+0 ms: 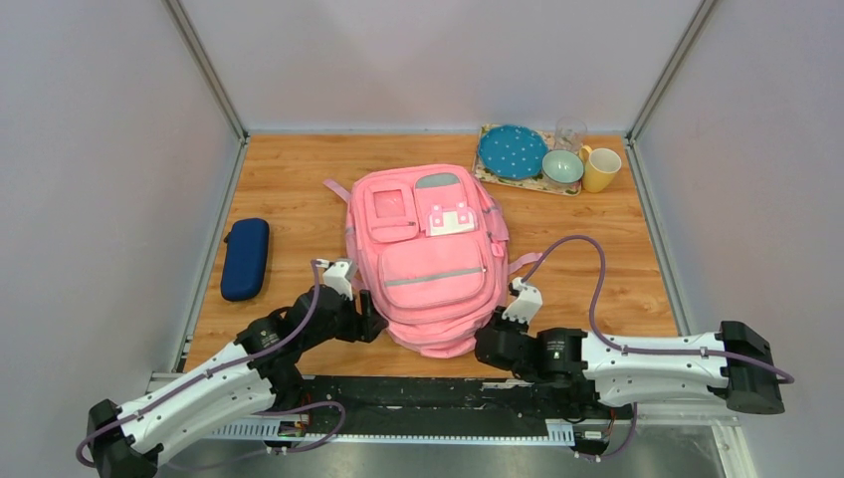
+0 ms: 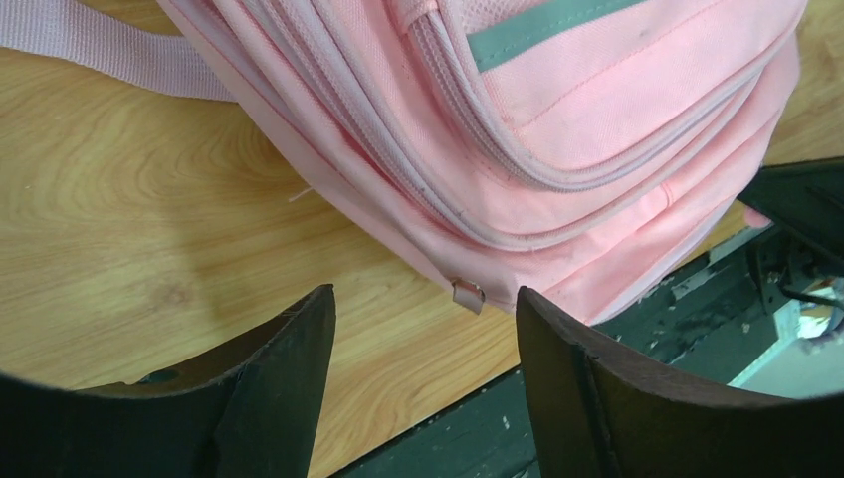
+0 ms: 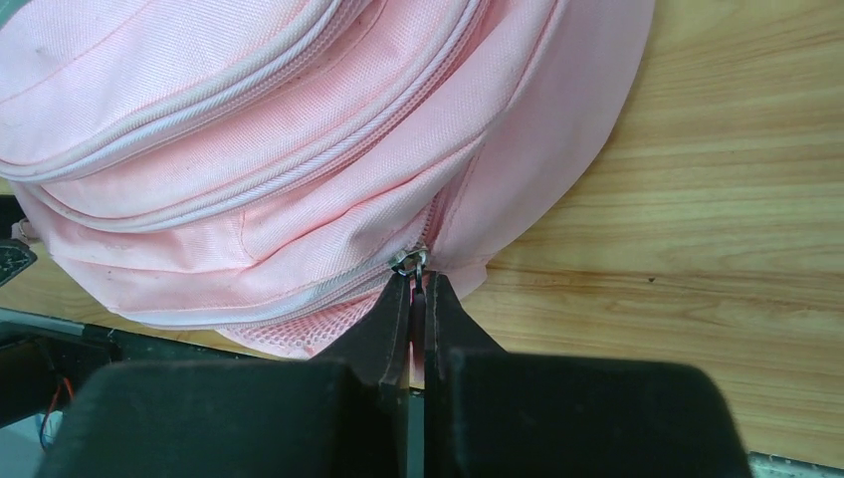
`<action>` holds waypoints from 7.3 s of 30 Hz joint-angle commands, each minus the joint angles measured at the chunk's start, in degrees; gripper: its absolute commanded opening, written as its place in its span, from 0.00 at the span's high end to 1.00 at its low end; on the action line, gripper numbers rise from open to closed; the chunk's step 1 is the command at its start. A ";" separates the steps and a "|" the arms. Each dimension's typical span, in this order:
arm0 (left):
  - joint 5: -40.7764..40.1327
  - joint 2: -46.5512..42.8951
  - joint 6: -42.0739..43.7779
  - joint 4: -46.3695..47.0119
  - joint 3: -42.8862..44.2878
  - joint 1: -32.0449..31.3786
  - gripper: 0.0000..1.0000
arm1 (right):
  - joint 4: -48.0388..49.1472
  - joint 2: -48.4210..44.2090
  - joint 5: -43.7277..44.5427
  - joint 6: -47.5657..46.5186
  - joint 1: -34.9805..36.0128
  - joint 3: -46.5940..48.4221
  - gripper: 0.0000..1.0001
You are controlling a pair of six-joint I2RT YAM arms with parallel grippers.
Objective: Pack the student bag
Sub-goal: Zip the student bag at the center of the board.
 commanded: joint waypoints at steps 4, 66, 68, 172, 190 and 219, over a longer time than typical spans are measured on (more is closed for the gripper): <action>3.24 -3.48 6.33 -7.74 3.86 0.19 0.23 | 0.68 0.80 3.08 -3.32 -0.20 -0.17 1.00; 3.52 7.13 -0.01 14.78 0.33 -6.06 0.17 | 6.75 -1.49 1.66 -15.36 -2.57 2.81 1.00; 2.90 8.55 2.98 12.48 3.92 -6.06 0.16 | 5.95 -1.66 2.54 -15.71 -3.45 3.87 1.00; 4.57 14.95 24.52 24.32 1.93 -14.58 0.40 | 9.12 -18.44 -2.11 -24.68 -9.16 -4.30 1.00; 1.93 29.99 31.20 27.40 7.64 -18.45 0.37 | 11.93 -17.40 -6.15 -28.45 -9.16 -3.42 1.00; -11.43 -13.57 9.68 -5.20 -8.09 -19.33 1.00 | 3.75 -18.02 5.71 -11.24 -20.41 -7.63 1.00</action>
